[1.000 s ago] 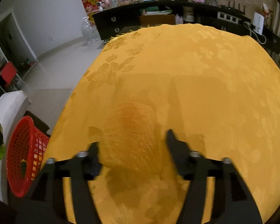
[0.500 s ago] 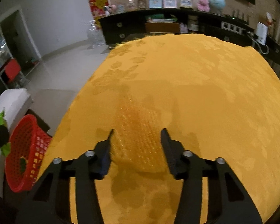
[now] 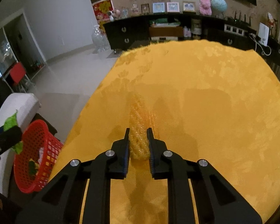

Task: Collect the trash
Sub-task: 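Grasp the beige foam mesh sleeve with the right tool while the left holds the packet, then carry green packet and mesh sleeve over the red basket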

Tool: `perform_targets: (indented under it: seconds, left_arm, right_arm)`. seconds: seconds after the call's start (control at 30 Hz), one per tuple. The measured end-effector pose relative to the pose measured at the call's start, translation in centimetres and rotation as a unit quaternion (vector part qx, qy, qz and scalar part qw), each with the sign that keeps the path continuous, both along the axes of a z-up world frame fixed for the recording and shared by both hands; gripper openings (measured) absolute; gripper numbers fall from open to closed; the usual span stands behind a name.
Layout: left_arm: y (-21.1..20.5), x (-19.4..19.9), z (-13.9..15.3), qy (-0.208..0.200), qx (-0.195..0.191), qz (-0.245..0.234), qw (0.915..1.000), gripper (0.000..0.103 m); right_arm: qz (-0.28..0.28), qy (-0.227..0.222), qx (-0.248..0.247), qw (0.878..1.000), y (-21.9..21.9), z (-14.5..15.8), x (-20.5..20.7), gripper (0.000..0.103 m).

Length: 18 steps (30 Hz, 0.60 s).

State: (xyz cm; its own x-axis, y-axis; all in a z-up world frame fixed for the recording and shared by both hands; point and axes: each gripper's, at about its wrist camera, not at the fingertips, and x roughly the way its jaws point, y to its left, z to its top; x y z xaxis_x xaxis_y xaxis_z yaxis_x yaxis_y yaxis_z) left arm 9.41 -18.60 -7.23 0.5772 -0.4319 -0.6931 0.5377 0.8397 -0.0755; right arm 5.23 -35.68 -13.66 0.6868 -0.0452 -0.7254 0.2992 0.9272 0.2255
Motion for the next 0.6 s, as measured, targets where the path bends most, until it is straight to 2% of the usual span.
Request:
perform_targets:
  seconds: [0.4, 0.6]
  left_arm:
    - [1.8, -0.8, 3.2, -0.037, -0.033, 0.019, 0.9986, 0.042]
    - [3.0, -1.0, 4.5, -0.051, -0.041, 0.034, 0.9973, 0.042]
  right_arm:
    - [0.006, -0.085, -0.04, 0.996, 1.7, 7.8, -3.2, 0.017]
    - [0.017, -0.115, -0.057, 0.992, 3.0, 10.5, -4.6, 0.017]
